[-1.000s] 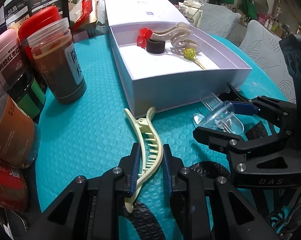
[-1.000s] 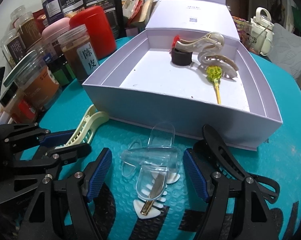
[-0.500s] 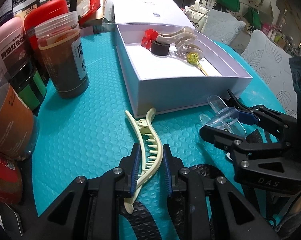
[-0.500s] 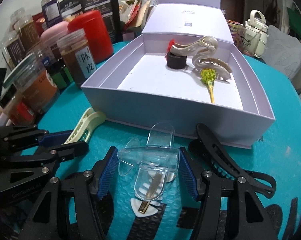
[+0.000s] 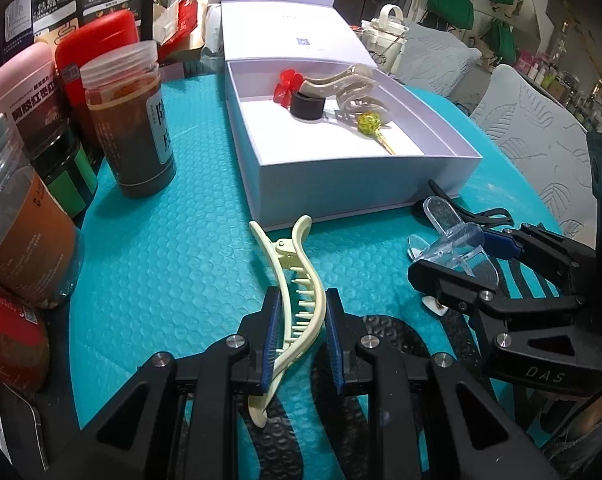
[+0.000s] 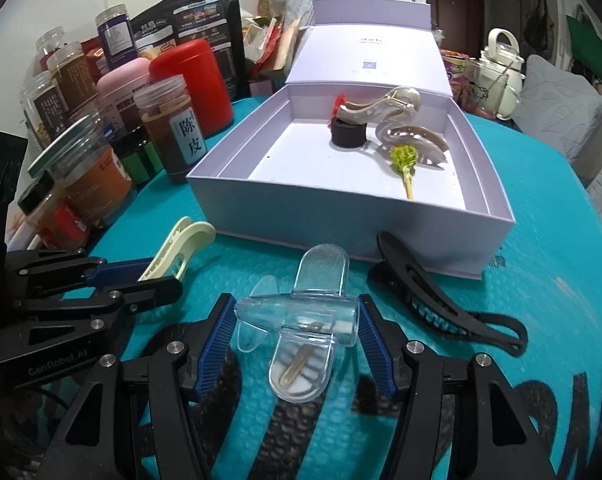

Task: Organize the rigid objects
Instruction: 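Lift and carry the cream clip and clear plastic piece over the box with both tools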

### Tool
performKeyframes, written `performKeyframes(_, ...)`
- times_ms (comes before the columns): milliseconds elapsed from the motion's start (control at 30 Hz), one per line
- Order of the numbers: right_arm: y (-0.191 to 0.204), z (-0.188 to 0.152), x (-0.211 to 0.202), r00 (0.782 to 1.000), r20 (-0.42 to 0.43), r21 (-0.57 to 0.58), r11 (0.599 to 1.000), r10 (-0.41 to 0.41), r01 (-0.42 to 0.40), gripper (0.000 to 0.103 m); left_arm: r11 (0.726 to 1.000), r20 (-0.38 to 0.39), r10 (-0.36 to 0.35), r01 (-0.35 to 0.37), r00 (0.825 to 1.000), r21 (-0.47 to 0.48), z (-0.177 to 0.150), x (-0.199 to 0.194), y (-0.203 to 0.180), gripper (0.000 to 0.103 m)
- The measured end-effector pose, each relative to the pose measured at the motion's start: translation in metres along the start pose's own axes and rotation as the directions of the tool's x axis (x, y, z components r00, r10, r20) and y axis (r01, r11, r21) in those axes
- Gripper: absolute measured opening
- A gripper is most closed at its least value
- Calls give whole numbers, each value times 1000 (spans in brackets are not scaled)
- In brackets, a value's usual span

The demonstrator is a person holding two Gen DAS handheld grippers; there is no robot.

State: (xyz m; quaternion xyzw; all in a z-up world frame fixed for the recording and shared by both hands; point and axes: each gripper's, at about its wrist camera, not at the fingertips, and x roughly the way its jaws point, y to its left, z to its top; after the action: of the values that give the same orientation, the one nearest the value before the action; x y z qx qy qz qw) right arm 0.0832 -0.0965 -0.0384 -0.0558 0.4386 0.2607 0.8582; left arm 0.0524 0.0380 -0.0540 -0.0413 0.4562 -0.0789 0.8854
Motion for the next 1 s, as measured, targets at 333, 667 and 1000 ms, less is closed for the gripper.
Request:
performKeyframes(333,2,-18,-34,999,44,17,1000,-1,0,61,999,34,-12,11,999,34,-7,-20,-21,22)
performKeyframes(667,2,-38,-74,995,94,40,999,-17,13,61,994,82,-49,41,995,98,-14,-46,-51,22)
performKeyframes(1000,0,-45,-105,989,147,49,999,-18,11,61,987,144,-59,36,988,155,-3,-71,-70,22)
